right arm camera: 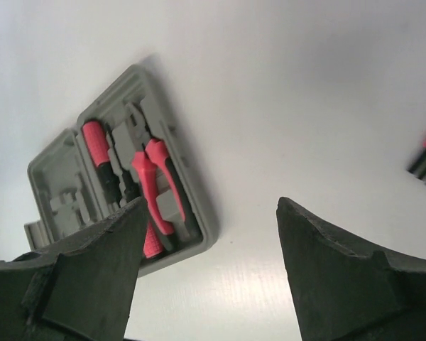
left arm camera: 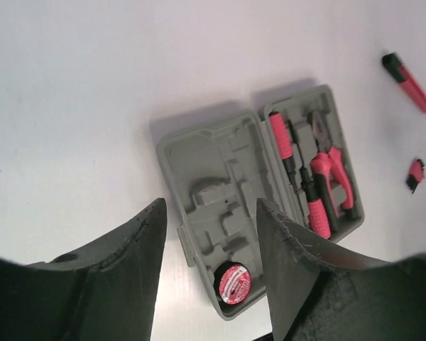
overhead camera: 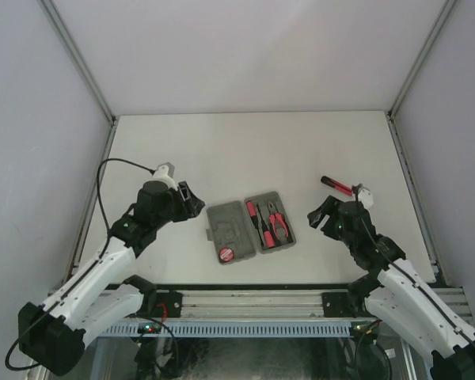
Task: Sort the tools into containers
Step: Move the storage box to the center of the board, then move the utility knife at the center of the board.
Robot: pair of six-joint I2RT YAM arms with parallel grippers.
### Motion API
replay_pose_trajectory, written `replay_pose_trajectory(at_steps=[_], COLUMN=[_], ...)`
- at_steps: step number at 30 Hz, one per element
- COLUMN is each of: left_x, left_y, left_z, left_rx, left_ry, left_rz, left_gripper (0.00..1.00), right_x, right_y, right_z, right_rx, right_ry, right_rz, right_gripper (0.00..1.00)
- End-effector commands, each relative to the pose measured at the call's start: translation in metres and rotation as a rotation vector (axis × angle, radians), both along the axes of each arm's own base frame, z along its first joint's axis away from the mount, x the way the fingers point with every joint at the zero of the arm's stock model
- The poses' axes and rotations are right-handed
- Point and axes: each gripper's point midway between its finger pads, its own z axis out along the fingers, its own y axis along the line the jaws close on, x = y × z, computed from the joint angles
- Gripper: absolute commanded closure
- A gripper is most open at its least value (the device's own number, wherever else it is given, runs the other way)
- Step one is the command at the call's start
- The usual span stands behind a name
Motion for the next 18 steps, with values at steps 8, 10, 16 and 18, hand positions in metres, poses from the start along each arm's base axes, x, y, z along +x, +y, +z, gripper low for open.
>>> replay_pose_trajectory(at_steps=[8,10,16,18], left_x=[-0.015,-0.020,-0.028,-0.031], left_y=[0.031,0.035,0.046,0.048], left_z=[0.078,0.079,0.080,0.080], left_rx=[0.048,0.067,0.143,0.165], left_ry=[-0.203,-0.204,-0.224,-0.232], left_rz=[0.039,0.034,0.011,-0.004], left_gripper=[0.34,0.34,0.33,0.33], right_x=[-0.012,-0.009,0.013,0.023], right_y=[-0.063,-0.066,-0.066,-0.065], right_z=[0.025,0.027,0.027,0.026], right_rx=[-0.139,-0.172,-0.236,-0.230], right_ry=[0.010,0.014,0.064,0.072], right_rz=[-0.267,-0.257,-0.200,-0.193], right_gripper=[0.26,0.25,0.25,0.25])
